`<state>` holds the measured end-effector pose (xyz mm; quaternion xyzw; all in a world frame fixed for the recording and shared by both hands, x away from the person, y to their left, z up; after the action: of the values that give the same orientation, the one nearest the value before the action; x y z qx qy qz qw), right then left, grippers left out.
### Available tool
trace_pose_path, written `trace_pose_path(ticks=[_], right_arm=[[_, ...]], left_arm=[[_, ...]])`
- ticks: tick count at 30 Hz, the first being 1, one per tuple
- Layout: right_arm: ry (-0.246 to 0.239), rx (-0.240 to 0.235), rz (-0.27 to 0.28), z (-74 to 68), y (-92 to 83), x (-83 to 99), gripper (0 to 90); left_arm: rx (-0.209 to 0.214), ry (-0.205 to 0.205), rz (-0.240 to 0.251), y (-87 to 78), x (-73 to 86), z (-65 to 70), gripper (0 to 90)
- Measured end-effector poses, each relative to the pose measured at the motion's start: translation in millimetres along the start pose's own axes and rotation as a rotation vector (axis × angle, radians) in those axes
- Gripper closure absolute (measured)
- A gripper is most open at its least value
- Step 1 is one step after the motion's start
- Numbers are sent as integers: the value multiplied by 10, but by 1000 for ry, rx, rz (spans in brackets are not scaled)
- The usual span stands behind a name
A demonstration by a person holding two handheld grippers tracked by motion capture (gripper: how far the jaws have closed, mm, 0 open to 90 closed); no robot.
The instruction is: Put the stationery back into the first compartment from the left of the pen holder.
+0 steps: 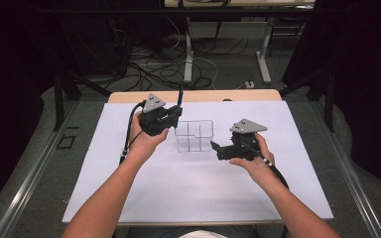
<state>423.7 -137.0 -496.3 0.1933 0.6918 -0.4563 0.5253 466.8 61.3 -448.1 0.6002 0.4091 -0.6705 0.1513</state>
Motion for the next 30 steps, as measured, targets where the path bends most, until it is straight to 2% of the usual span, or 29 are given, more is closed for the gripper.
trace_pose_path(ticks=[6, 13, 18, 30], right_arm=[[43, 20, -11, 102, 39, 66, 0], [84, 31, -7, 191, 48, 109, 0], [93, 45, -12, 236, 46, 151, 0], [112, 45, -10, 278, 29, 192, 0]], left_arm=[[-16, -35, -2, 120, 49, 2, 796], [-28, -47, -19, 228, 158, 10, 796], [-32, -72, -42, 279, 256, -7, 796], [-40, -87, -76, 339, 397, -2, 795]])
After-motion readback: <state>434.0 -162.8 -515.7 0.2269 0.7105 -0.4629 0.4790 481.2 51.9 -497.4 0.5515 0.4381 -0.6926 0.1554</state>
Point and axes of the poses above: each handheld gripper's, and its own axes: y roughly forward along the jaws, x roughly out of its underside, z roughly to its right, the point moved 7 cm from there along y, roughly forward along the jaws, and after that the axes turned 6 degrees about y, right-handed, at the moved point
